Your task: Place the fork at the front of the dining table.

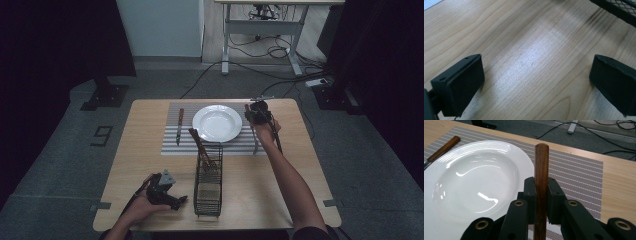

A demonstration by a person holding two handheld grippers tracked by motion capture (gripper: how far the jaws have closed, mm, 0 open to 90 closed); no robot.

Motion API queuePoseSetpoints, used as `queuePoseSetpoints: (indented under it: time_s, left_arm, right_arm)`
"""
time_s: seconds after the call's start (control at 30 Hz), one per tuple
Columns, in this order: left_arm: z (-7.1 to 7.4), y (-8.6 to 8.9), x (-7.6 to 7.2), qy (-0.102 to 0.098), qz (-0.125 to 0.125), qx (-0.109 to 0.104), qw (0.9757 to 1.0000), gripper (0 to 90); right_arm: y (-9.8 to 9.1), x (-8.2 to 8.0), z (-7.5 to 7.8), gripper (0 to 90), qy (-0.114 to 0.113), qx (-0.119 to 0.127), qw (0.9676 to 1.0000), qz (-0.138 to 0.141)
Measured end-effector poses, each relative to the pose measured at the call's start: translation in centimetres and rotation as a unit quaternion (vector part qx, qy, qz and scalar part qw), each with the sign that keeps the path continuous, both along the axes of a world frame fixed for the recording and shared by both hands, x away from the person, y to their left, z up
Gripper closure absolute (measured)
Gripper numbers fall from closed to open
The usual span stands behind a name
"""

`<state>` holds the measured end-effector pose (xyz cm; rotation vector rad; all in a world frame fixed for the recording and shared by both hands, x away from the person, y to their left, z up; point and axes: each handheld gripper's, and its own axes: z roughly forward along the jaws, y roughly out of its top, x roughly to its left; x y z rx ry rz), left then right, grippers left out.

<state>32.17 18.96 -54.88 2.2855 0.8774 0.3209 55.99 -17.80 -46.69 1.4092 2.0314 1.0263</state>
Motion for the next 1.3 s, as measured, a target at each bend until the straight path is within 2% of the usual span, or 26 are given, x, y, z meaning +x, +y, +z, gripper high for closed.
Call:
queuePoseSetpoints:
  time_s: [0.5,0.7,1.07,1.27,1.3]
  left_arm:
    - [0.0,0.0,0.0,0.0,0.0,0.0,1.0,0.0]
    - [0.0,0.0,0.0,0.0,0.0,0.0,1.0,0.0]
    - [0.0,0.0,0.0,0.0,0.0,0.001,1.0,0.0]
    - [0.0,0.0,0.0,0.0,0.0,0.001,1.0,0.0]
    - [0.0,0.0,0.0,0.0,0.0,0.001,1.0,0.0]
  right_arm:
    - [-0.8,0.8,-0.6,80.2,0.013,0.002,0.9997,-0.022]
    - [-0.6,1.5,-1.0,80.3,0.026,0.001,0.9993,-0.026]
    - [-0.8,2.5,-2.5,79.8,0.034,0.0,0.9982,-0.05]
    - [-1.1,3.4,-3.8,79.8,0.053,0.024,0.9962,-0.065]
    - [-1.2,3.6,-4.1,79.8,0.06,0.021,0.9959,-0.064]
